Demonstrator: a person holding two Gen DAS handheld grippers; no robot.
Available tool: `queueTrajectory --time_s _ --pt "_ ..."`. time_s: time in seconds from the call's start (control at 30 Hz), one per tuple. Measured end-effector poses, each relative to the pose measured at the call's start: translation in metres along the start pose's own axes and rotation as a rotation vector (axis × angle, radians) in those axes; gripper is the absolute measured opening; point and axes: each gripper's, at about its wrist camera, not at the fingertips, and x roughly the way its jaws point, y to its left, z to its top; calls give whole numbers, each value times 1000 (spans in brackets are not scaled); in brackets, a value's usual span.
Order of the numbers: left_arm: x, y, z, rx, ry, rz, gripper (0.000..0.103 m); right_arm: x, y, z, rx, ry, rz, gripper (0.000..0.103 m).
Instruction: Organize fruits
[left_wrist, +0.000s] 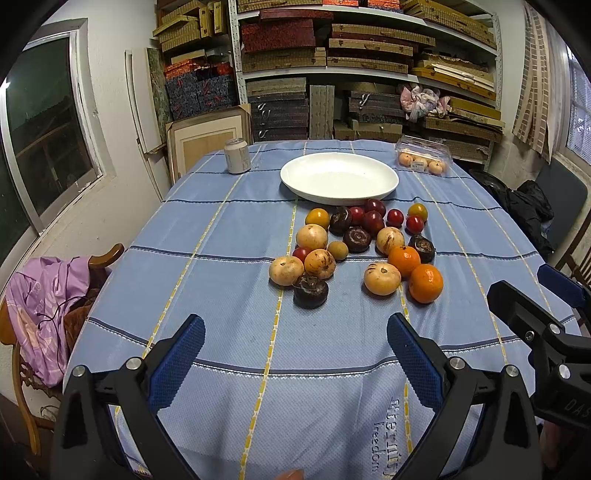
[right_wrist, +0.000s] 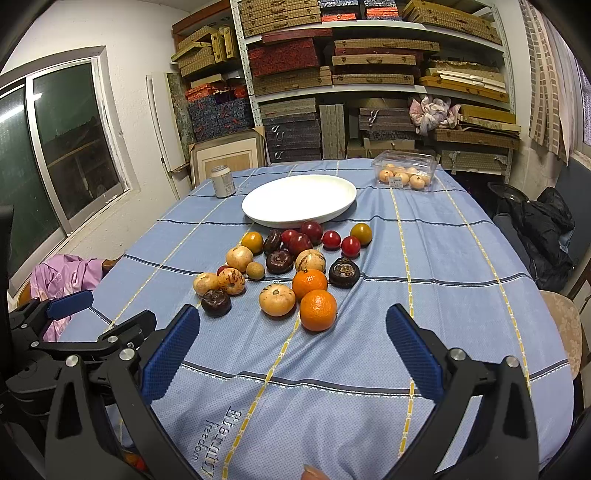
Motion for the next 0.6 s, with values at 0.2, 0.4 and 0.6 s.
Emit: queueTrajectory --time_s 0.2,0.4,0.6 --pt "0 -1 -1 0 2 -1 99 0 -2 -1 2 0 1 99" --pt "2 -2 -4 2 5 -3 99 1 0 -1 3 2 2 99" --pt "4 -3 -6 11 15 -9 99 1 -3 -2 4 2 5 99"
